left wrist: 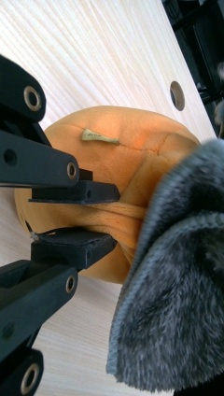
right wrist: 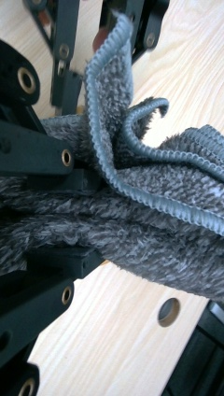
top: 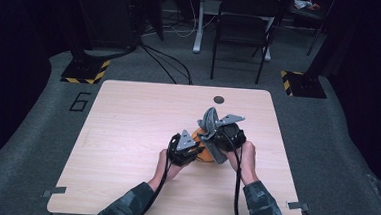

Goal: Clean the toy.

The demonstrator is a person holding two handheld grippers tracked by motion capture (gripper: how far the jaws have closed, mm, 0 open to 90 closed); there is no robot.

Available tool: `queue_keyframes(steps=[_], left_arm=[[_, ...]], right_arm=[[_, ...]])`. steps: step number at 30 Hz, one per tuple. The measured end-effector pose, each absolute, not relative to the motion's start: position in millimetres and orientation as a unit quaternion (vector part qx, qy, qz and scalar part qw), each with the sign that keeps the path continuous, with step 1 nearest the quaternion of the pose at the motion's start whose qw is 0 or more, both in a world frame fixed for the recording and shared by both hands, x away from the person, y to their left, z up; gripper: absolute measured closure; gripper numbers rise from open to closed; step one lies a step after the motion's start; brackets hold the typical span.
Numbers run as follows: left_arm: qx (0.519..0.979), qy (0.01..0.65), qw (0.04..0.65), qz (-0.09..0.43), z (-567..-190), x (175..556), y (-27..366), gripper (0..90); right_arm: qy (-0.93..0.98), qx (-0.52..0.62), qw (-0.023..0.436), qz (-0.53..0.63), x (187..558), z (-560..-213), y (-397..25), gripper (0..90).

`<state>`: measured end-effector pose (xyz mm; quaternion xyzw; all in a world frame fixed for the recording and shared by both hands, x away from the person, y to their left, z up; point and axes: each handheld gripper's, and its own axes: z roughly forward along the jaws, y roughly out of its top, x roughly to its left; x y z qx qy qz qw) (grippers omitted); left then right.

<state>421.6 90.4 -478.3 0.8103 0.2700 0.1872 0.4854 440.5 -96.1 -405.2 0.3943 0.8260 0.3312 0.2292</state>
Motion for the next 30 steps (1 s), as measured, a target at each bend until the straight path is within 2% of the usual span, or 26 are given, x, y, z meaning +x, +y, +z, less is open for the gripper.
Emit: queue_keyframes(steps=[10,12,17,20,25,28,30], left_arm=[[0.807,0.269,0.491,0.188,-479,421,89,76.2],[0.804,0.266,0.496,0.191,-478,420,90,69.0],[0.795,0.278,0.491,0.221,-479,414,91,39.6],[0.801,0.287,0.477,0.22,-485,416,89,28.5],[0.81,0.293,0.449,0.236,-497,420,77,29.6],[0.81,0.3,0.443,0.24,-500,421,73,40.8],[0.812,0.297,0.441,0.24,-500,422,72,53.3]], right_arm=[[0.815,0.427,0.223,0.323,451,-414,-117,69.4],[0.814,0.429,0.223,0.321,451,-415,-116,69.4],[0.808,0.441,0.233,0.312,452,-418,-117,69.7],[0.801,0.452,0.222,0.323,455,-420,-125,69.7],[0.798,0.454,0.219,0.329,457,-423,-127,70.2],[0.8,0.452,0.222,0.326,456,-424,-123,70.5],[0.799,0.454,0.223,0.325,455,-424,-122,70.6]])
